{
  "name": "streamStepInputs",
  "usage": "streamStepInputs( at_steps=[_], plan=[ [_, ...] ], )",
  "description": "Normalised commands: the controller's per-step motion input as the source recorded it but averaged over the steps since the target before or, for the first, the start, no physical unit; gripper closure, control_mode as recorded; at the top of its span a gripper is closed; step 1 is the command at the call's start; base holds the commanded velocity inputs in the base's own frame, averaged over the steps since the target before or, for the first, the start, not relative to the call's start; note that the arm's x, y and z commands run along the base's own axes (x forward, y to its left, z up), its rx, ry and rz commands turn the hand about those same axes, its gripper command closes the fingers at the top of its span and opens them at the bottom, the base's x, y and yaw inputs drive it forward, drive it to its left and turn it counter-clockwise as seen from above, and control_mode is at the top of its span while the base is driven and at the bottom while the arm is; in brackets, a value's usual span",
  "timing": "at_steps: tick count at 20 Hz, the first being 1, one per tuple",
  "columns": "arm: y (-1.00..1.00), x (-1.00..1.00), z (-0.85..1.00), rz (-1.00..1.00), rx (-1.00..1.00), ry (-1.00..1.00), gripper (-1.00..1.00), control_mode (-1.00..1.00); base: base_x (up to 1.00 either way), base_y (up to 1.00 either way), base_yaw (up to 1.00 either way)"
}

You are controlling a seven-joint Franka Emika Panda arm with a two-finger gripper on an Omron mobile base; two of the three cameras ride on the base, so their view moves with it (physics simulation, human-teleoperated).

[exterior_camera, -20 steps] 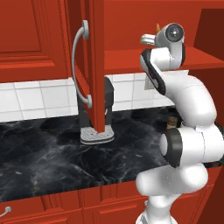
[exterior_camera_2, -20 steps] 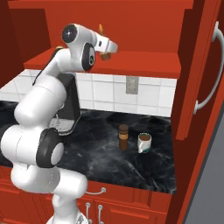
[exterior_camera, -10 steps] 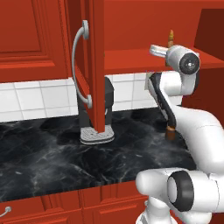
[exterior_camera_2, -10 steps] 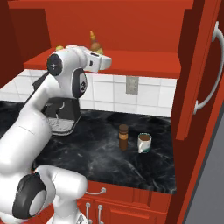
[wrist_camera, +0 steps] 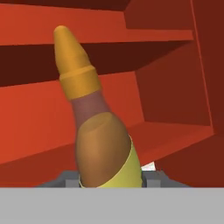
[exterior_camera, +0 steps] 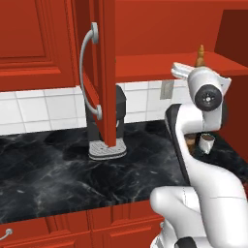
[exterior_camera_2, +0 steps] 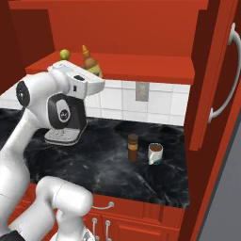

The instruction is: Pick the cinnamon and honey bottle from the cabinet and place them next to the mug.

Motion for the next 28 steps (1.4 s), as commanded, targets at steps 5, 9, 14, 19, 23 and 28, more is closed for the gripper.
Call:
streamStepInputs(
  at_steps=[5, 9, 14, 19, 23, 28],
  plan=[
    [0.0, -0.75, 0.0, -0.21, 0.0, 0.0, 1.0, -1.0, 0.0, 0.0, 0.0],
    [0.0, -0.71, 0.0, -0.21, 0.0, 0.0, 1.0, -1.0, 0.0, 0.0, 0.0],
    [0.0, -0.62, -0.09, -0.21, 0.0, -0.03, 1.0, -1.0, 0.0, 0.0, 0.0],
    [0.0, -0.19, -0.64, -0.27, 0.0, 0.0, 1.0, -1.0, 0.0, 0.0, 0.0],
    [0.0, 0.0, -0.61, -0.33, 0.03, 0.02, 1.0, -1.0, 0.0, 0.0, 0.0],
    [-0.01, 0.01, -0.57, -0.32, 0.13, 0.0, 1.0, -1.0, 0.0, 0.0, 0.0]
  ],
)
